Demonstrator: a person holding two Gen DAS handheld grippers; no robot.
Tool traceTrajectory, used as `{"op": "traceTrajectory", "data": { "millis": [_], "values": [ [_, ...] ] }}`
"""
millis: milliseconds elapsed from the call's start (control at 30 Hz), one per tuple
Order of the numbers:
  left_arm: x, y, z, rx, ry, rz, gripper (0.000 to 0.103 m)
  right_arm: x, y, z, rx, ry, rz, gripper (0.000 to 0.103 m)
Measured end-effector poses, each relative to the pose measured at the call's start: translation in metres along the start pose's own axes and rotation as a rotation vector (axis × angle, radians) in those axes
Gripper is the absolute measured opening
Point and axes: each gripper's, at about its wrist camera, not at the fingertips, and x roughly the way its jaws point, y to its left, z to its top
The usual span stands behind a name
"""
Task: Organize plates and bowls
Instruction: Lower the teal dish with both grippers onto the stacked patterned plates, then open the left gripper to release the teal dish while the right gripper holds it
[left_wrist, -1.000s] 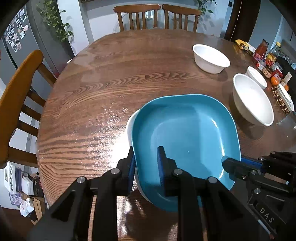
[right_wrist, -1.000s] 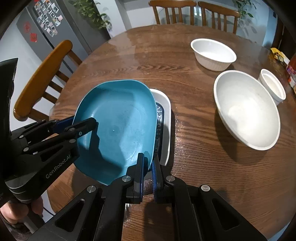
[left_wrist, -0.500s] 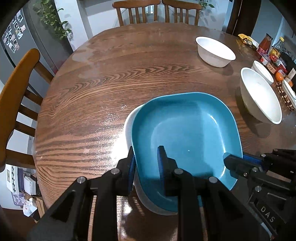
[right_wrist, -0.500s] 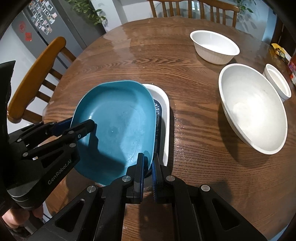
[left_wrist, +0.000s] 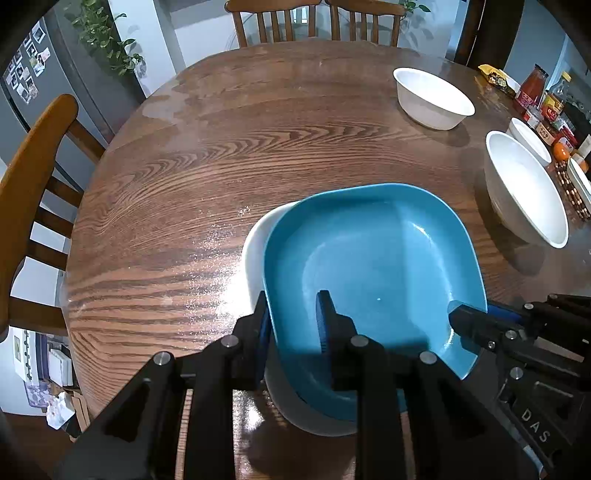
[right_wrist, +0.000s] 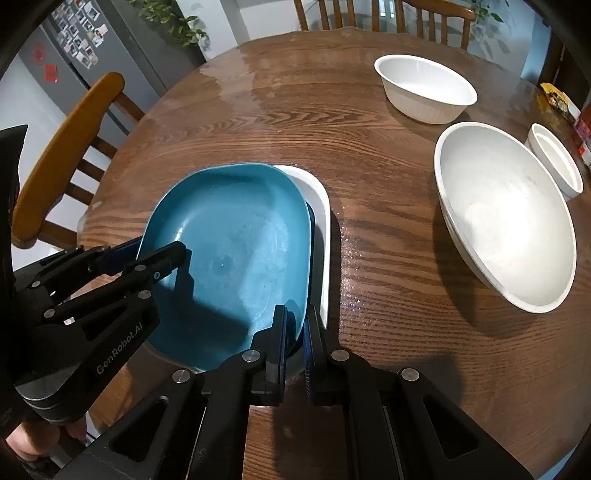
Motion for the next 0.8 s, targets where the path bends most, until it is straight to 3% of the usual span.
{"op": "traceTrajectory", "data": {
  "millis": [367,600,667,800],
  "values": [
    [-0.001,-0.001,0.0,-0.002,-0.005,0.007,0.024,-0.004,-0.001,0.002,0.001,-0.015,-0.011,0.009],
    [-0.006,-0.002,-0.001,-0.003,-0.019,0.011,0.03,-0.009,-0.003,0.003,0.005,-0.031,-0.018,0.009],
    [-0.01,-0.001,-0.001,-0.007,-0.028,0.012,0.039,-0.012,-0.004,0.004,0.011,-0.039,-0.024,0.009],
    [-0.018,0.002,0.001,-0.011,-0.053,0.016,0.044,-0.019,-0.008,0.004,0.025,-0.058,-0.022,0.009]
  ]
}}
